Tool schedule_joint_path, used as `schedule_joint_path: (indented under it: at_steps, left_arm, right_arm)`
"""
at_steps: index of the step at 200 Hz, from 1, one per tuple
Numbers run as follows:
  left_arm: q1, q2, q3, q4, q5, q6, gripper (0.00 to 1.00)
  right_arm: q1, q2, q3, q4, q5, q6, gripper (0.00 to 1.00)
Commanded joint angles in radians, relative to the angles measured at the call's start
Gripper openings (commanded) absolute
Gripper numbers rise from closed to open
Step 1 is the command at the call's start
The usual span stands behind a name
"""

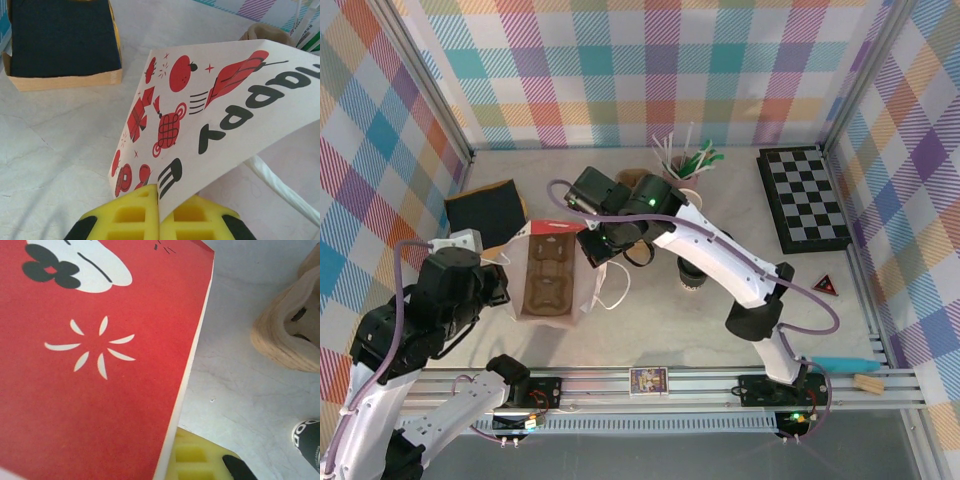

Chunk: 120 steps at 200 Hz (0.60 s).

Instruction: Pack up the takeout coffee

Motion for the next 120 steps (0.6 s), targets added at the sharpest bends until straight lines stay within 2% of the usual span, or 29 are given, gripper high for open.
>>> schedule_joint_path:
  at_steps: [1,35,73,91,105,113,120]
  left_arm:
    - [-0.006,-0.026,-0.018,0.064,-0.04,-0.016,0.0]
    - [-0.006,0.02,-0.006,0.113,0.002,0.013,0.0]
    - [-0.006,0.068,0.059,0.159,-0.002,0.078,0.0]
    - [-0.006,0.068,0.043,0.186,0.012,0.107,0.0]
    - [-0.006,0.044,-0.048,0.195,0.029,0.097,0.0]
    - [-0.006,0.025,-0.099,0.2,0.042,0.094,0.0]
    - [-0.006,0.018,-0.098,0.199,0.035,0.089,0.0]
  right_arm:
    - [0.022,0.03,0.059,-0.158,0.115,0.028,0.0]
    - [0.037,0.01,0.028,-0.076,0.053,0.062,0.05]
    - [0.063,-0.009,0.075,0.018,0.059,0.063,0.02]
    - [0.08,-0.073,-0.051,0.119,0.104,0.036,0.0]
    - [0.065,-0.095,-0.17,0.155,0.076,0.035,0.0]
    - [0.059,-0.069,-0.145,0.126,0.059,0.033,0.0]
    - [0.06,-0.028,-0.036,0.073,0.071,0.023,0.0]
